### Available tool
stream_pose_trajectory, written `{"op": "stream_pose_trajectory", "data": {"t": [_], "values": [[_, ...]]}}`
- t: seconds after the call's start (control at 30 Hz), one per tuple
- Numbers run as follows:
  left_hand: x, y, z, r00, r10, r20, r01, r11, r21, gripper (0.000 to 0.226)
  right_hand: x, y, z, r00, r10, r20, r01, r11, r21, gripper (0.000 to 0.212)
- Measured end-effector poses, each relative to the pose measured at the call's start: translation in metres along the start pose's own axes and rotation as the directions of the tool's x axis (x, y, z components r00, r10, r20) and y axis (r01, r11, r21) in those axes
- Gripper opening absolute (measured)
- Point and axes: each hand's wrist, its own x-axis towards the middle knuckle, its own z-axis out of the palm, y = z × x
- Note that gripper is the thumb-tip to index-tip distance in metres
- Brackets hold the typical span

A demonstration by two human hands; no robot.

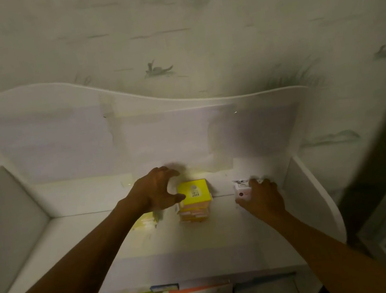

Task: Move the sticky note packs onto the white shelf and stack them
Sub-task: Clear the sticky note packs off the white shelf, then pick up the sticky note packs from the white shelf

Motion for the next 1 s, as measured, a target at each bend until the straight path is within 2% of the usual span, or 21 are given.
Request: {"op": "stream_pose_trajectory", "data": {"t": [0.27,0.37,0.47,0.6,0.73,1.0], "values": [[-0.012,-0.004,-0.004,0.999,-0.04,0.018,0.04,0.999,-0.002,0.073,-0.005,-0.004,-0.019,0.997,-0.023,0.079,0.028,0.998,-0.058,0.081],[-0.017,-0.003,-0.012,0.999,-0.046,0.013,0.046,0.999,-0.001,0.073,-0.006,-0.007,-0.045,0.989,-0.084,0.124,0.103,0.982,-0.157,0.085],[-0.022,-0.004,-0.02,0.998,-0.07,0.005,0.07,0.997,-0.013,0.072,-0.003,-0.018,-0.083,0.972,-0.195,0.128,0.222,0.945,-0.242,0.076],[-0.029,-0.006,-0.032,0.995,-0.101,-0.02,0.101,0.995,-0.022,0.073,-0.009,-0.054,-0.127,0.911,-0.4,0.104,0.411,0.902,-0.131,0.07],[-0.048,-0.015,-0.047,0.989,-0.127,-0.079,0.127,0.992,-0.006,0.076,-0.022,-0.095,-0.143,0.834,-0.544,0.096,0.55,0.832,-0.07,0.069],[-0.1,-0.059,-0.079,0.969,-0.218,-0.114,0.224,0.974,0.04,0.08,-0.049,-0.17,-0.134,0.708,-0.701,0.089,0.705,0.709,-0.021,0.071]]}}
